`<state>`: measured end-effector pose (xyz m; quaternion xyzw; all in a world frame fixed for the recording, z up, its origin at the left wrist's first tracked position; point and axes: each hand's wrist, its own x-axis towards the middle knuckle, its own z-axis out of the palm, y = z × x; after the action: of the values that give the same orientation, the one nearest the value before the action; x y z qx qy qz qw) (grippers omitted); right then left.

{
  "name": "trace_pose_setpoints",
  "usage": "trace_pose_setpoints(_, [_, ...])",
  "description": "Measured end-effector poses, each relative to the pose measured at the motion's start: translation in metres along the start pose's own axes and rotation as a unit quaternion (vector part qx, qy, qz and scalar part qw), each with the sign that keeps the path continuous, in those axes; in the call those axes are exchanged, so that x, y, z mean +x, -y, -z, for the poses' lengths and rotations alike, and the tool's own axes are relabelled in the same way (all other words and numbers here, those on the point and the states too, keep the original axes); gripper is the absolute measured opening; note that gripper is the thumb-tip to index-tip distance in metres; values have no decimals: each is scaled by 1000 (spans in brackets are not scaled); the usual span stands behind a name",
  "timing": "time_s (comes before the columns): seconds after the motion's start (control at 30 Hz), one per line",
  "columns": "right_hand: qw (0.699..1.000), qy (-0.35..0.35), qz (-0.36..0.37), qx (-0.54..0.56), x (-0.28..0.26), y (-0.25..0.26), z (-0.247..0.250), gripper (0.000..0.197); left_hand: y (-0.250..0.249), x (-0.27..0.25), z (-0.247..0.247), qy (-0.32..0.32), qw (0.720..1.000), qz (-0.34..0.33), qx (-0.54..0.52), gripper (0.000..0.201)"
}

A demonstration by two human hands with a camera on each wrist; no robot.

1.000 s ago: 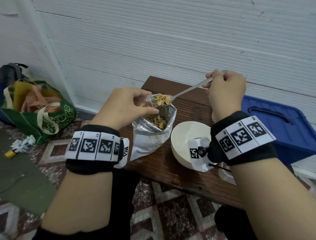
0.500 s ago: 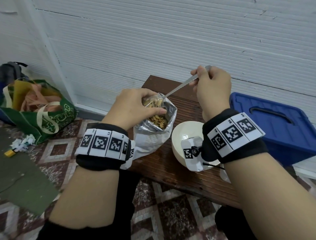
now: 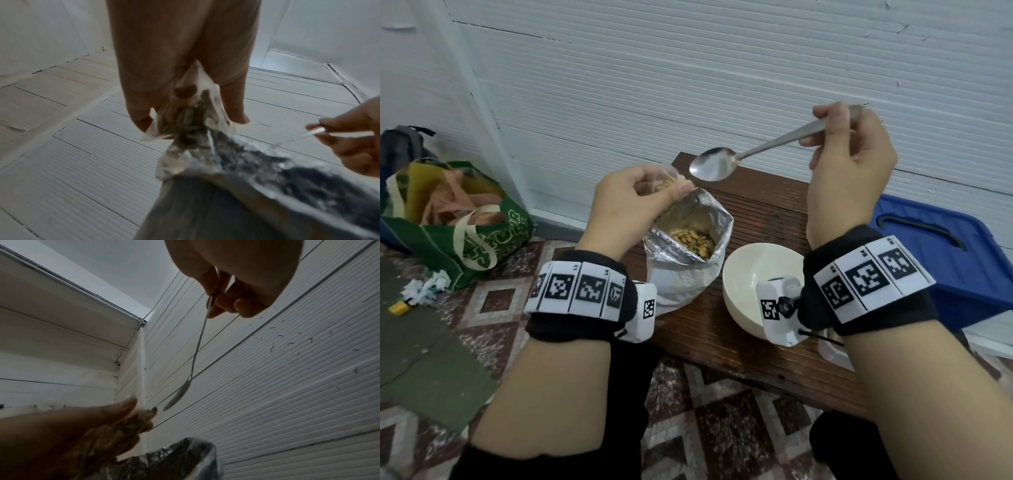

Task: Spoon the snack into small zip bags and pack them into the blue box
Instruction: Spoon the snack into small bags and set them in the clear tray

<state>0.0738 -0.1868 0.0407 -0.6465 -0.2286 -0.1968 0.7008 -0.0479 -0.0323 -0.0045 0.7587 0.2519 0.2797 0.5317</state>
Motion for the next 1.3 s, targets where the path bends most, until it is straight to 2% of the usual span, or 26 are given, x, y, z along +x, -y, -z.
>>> trace_pose_setpoints(0.1, [997,-22,-46,-60,-4,-8,5,25,-4,-2,3,-23,999,-5,-31,24])
trace_pose_setpoints(0.23, [983,56,-66,-159,-23,-20,4,23,-9,-4,2,-28,997,-36,-65,37])
trace_pose_setpoints(0.33, [970,121,-74,-197,-43,-29,0,24,-13,-8,0,-7,996,-54,-73,34])
trace_pose_setpoints(0.43, [963,135,-92,-213,-55,-38,0,26,-16,-10,-3,7,995,-70,-73,26])
trace_pose_setpoints(0.7, [964,147,-146,-165,-54,-35,5,22,-23,-14,-13,45,991,-84,-98,32])
trace_pose_setpoints(0.93, [982,58,-156,-84,-36,-20,28,26,-36,-26,-44,91,984,-103,-111,44])
trace_pose_setpoints(1.13, [978,134,-155,-23,-26,-8,61,38,-38,-38,-87,98,973,-157,-136,37])
trace_pose_setpoints(1.3, [975,145,-166,-23,-22,-9,89,43,-31,-47,-118,129,969,-192,-91,45])
